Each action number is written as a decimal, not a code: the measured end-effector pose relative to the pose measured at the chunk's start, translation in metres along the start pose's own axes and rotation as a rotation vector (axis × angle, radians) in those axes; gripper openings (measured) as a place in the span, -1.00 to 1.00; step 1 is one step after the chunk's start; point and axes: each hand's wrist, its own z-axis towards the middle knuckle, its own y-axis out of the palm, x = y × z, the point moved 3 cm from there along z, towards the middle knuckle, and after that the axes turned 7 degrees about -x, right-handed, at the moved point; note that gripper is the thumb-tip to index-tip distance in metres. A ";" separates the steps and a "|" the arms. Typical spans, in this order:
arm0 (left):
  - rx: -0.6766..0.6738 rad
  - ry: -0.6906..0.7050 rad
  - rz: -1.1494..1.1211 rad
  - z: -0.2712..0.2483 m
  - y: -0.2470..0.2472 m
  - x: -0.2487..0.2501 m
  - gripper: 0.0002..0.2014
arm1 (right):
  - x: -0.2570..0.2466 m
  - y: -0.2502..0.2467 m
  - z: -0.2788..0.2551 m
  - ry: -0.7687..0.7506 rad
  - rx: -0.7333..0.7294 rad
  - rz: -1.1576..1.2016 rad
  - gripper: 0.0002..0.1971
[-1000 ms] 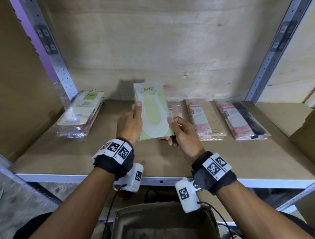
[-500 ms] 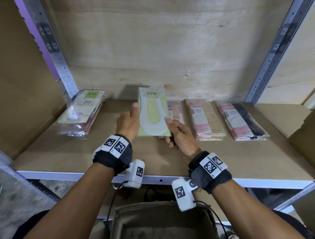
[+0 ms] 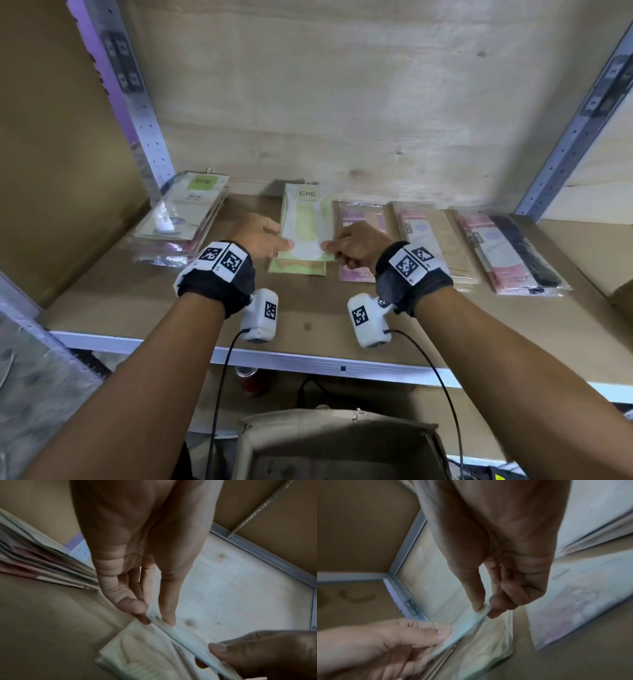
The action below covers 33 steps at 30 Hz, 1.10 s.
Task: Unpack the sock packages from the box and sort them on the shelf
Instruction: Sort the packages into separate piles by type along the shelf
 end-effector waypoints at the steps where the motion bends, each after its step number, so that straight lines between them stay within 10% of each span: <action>1: 0.003 -0.016 0.028 0.002 0.000 -0.002 -0.57 | -0.002 0.003 0.004 0.017 0.002 -0.076 -0.76; 18: -0.030 -0.136 0.046 0.015 0.007 -0.020 -0.73 | -0.010 0.019 0.016 0.102 0.066 -0.427 -0.60; 24: 0.246 -0.014 0.159 0.011 -0.036 -0.014 -0.80 | -0.034 0.014 0.016 -0.022 0.204 -0.546 -0.69; 26: 0.380 -0.004 0.162 0.005 -0.064 -0.016 -0.96 | -0.052 0.018 0.019 -0.135 0.231 -0.481 -0.75; 33: 0.443 -0.205 0.181 -0.013 -0.133 -0.071 -0.55 | -0.106 0.091 0.048 -0.201 -0.083 -0.052 -0.76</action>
